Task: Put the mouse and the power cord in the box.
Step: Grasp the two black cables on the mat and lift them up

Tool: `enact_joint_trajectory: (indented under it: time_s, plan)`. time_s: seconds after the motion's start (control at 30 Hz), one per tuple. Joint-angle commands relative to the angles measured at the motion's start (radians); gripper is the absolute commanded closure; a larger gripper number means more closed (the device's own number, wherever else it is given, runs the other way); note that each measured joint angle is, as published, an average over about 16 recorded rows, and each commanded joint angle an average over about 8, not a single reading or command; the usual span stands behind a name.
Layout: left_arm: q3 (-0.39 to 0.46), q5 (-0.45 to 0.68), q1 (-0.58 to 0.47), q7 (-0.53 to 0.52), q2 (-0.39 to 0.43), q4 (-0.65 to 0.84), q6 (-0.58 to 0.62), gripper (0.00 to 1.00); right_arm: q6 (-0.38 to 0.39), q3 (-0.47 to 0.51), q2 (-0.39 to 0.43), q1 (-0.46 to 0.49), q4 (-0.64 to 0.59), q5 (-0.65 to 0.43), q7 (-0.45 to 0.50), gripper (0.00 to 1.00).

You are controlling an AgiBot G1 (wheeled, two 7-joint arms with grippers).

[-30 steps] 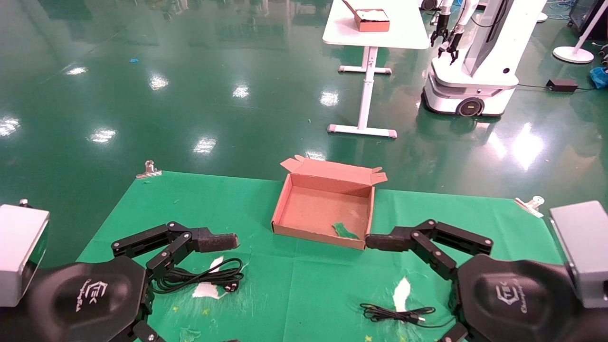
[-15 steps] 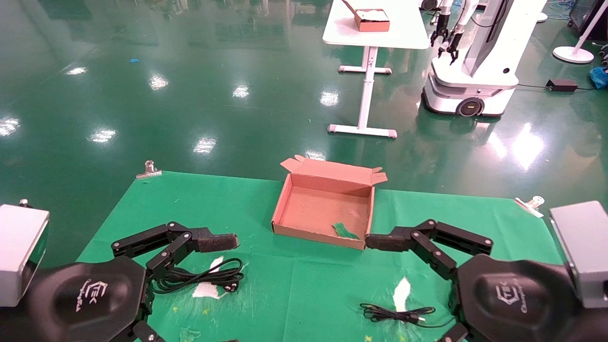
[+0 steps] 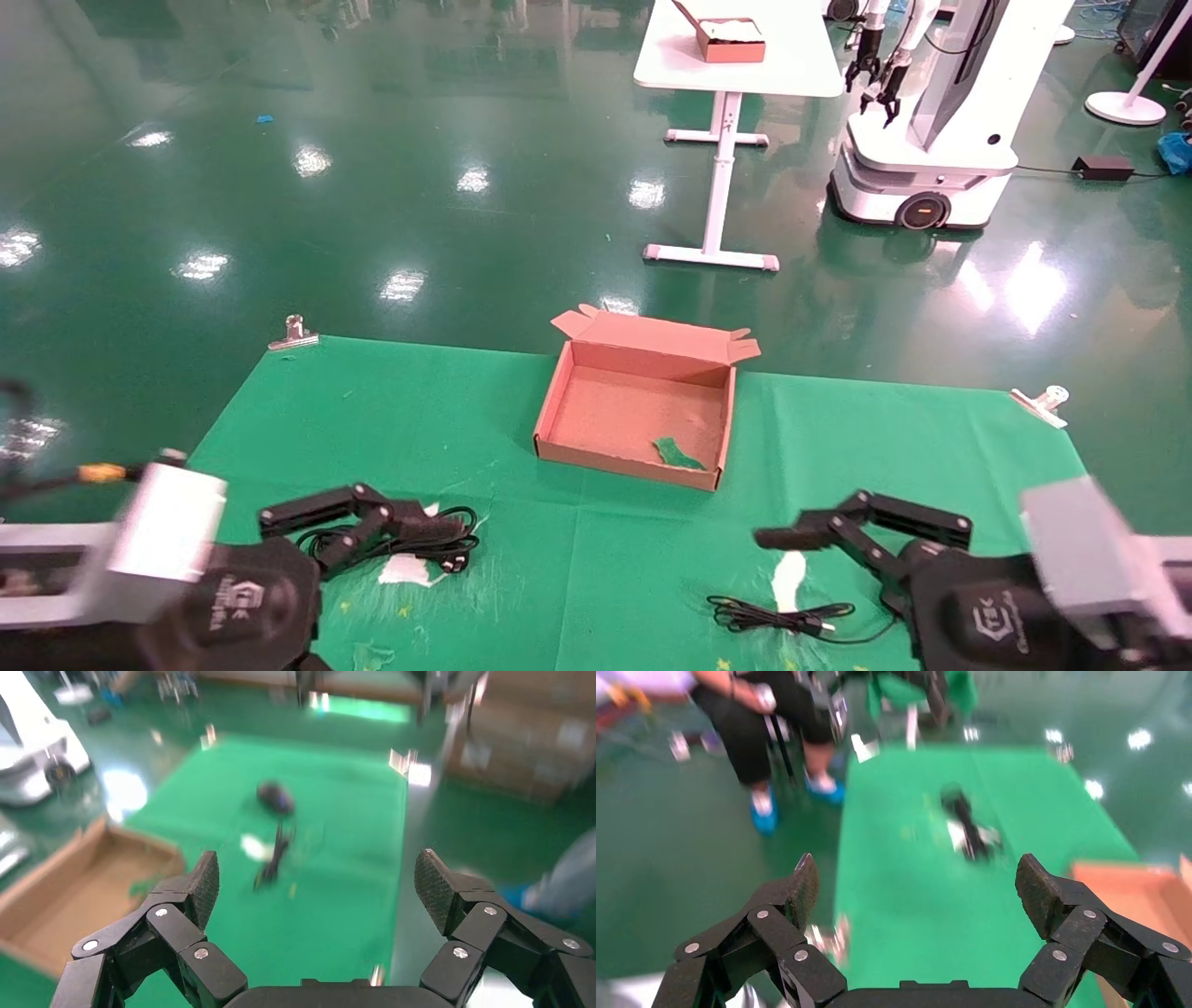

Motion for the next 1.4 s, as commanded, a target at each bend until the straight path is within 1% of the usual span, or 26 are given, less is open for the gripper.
enact_joint_trajectory:
  time_s: [0.03, 0.17, 0.37, 0.5, 0.63, 0.77, 0.97, 1.17, 1.4]
  plan:
    - [0.034, 0.072, -0.049, 0.015, 0.013, 0.032, 0.021, 0.00, -0.013, -0.033, 0.010, 0.025, -0.038, -0.041, -0.029, 0.00]
    - [0.122, 0.222, -0.150, 0.095, 0.077, 0.177, 0.022, 0.00, 0.017, -0.102, -0.020, 0.101, -0.181, -0.196, -0.136, 0.00]
    - [0.232, 0.419, -0.280, 0.242, 0.196, 0.444, -0.017, 0.00, 0.071, -0.200, -0.143, 0.228, -0.410, -0.433, -0.317, 0.00]
    - [0.277, 0.524, -0.348, 0.328, 0.265, 0.606, -0.092, 0.00, 0.111, -0.259, -0.242, 0.302, -0.556, -0.551, -0.436, 0.00]
    - [0.308, 0.601, -0.391, 0.394, 0.320, 0.729, -0.191, 0.00, 0.157, -0.304, -0.336, 0.358, -0.687, -0.632, -0.543, 0.00]
    - [0.327, 0.646, -0.414, 0.446, 0.363, 0.821, -0.272, 0.00, 0.197, -0.332, -0.408, 0.396, -0.797, -0.680, -0.629, 0.00]
    - [0.342, 0.676, -0.429, 0.516, 0.418, 0.924, -0.344, 0.00, 0.244, -0.347, -0.481, 0.427, -0.922, -0.705, -0.719, 0.00]
    - [0.343, 0.680, -0.433, 0.570, 0.449, 0.997, -0.389, 0.00, 0.270, -0.346, -0.526, 0.438, -1.001, -0.704, -0.771, 0.00]
    - [0.340, 0.677, -0.439, 0.623, 0.458, 1.049, -0.423, 0.00, 0.284, -0.342, -0.551, 0.440, -1.054, -0.697, -0.802, 0.00]
